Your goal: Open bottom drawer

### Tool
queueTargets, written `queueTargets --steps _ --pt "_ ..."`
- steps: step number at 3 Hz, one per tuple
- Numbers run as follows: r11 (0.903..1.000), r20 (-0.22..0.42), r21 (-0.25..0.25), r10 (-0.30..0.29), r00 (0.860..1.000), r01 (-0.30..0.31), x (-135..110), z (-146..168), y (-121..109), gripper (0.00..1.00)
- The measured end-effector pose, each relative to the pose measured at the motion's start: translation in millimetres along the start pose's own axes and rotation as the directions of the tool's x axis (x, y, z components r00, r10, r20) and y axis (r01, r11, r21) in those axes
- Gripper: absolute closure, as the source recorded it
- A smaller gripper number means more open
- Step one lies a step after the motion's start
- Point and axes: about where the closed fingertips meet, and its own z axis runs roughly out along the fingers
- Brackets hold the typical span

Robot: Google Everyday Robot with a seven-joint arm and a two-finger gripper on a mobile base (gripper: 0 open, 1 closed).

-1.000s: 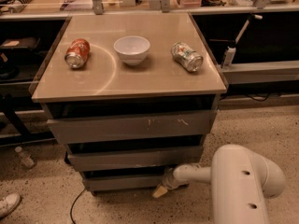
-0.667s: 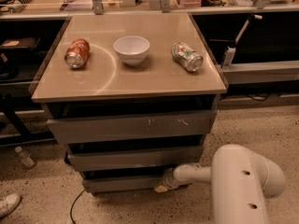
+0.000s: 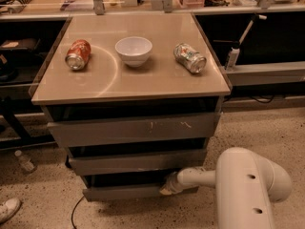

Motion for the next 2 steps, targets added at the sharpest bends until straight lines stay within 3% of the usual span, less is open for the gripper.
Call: queueTargets --steps 1,2 --pt "1.0000 0.000 0.000 0.000 1.000 0.000 0.0 0.0 0.0 1.00" --pt "1.0000 0.000 0.000 0.000 1.000 0.000 0.0 0.0 0.0 1.00"
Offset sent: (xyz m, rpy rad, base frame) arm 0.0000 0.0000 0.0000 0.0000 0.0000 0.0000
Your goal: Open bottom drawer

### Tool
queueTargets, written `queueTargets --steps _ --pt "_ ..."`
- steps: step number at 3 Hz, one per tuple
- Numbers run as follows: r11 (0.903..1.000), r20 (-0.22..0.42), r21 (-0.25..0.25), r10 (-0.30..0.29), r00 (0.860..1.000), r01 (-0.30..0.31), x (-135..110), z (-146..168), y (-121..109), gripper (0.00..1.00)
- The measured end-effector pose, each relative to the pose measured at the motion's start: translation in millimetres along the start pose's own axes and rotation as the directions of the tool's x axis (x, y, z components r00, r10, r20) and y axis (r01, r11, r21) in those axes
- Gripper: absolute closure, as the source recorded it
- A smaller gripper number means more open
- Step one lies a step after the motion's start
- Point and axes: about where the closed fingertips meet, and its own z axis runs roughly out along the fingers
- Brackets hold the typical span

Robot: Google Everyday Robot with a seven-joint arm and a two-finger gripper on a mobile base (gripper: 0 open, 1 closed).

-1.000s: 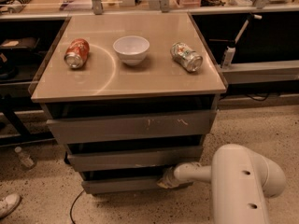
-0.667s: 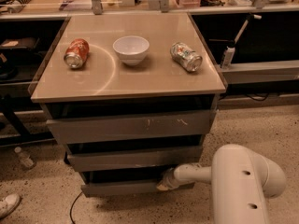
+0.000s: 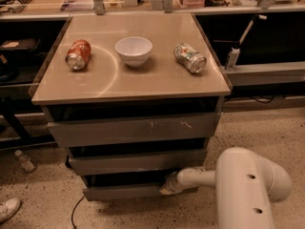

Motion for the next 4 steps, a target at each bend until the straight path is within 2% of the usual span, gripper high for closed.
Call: queueTargets --steps 2,4 --pt "0.9998 -0.008 0.018 -0.006 1.000 0.007 -1.1 -10.9 -5.9 1.00" --pt "0.9992 -0.008 0.025 0.031 0.999 -0.030 3.8 -15.8 7.9 1.00"
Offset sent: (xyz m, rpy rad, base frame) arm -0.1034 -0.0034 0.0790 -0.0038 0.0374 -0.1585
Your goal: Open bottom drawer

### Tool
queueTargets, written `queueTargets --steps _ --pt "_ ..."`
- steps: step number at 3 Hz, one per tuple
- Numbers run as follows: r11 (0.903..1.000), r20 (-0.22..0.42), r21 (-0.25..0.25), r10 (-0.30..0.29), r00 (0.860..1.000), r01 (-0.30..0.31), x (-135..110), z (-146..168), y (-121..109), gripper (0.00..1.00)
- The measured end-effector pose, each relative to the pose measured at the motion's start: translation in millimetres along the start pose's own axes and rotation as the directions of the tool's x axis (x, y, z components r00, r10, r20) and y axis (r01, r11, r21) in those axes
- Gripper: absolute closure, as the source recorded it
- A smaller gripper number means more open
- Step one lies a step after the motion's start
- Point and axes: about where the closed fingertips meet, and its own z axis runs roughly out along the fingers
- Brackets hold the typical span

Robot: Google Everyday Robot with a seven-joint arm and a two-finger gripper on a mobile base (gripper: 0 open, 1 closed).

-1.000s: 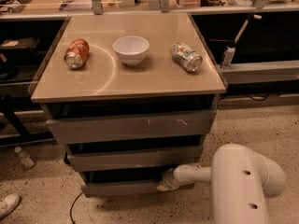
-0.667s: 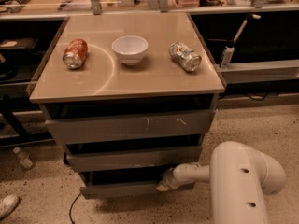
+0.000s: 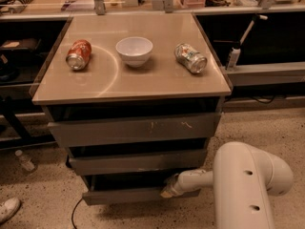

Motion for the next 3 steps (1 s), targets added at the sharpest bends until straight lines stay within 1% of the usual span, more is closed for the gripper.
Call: queueTargets --steps 1,2,3 --pt "1.0000 0.000 0.000 0.000 1.000 0.000 0.1 0.0 0.1 1.00" --pt "0.9998 -0.030 -0.016 0.008 1.000 -0.008 11.6 -3.5 10.6 1.00" --pt "0.9990 -0.080 -0.038 0.020 0.997 -0.023 31.6 -12.9 28.0 1.00"
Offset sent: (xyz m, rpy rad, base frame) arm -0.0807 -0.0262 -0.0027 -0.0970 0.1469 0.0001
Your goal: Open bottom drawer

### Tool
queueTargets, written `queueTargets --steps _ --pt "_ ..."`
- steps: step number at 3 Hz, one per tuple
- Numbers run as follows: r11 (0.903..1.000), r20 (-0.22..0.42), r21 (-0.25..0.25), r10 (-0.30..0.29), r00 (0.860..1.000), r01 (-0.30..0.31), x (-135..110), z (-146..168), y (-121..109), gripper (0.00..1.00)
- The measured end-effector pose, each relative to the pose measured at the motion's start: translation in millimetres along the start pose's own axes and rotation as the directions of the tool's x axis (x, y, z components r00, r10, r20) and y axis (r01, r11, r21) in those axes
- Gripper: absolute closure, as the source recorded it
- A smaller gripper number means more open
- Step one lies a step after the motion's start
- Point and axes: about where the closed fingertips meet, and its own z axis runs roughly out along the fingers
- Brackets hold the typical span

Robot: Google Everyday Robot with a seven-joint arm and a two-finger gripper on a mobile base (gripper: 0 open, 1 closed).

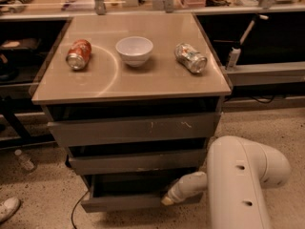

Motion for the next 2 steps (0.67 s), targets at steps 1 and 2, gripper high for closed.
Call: queueTargets --steps 1,2 --pt "1.0000 0.000 0.000 0.000 1.000 0.000 -1.2 0.3 -0.1 1.00" --pt "0.9999 -0.026 -0.008 0.007 1.000 -0.008 10.6 -4.3 8.5 1.00"
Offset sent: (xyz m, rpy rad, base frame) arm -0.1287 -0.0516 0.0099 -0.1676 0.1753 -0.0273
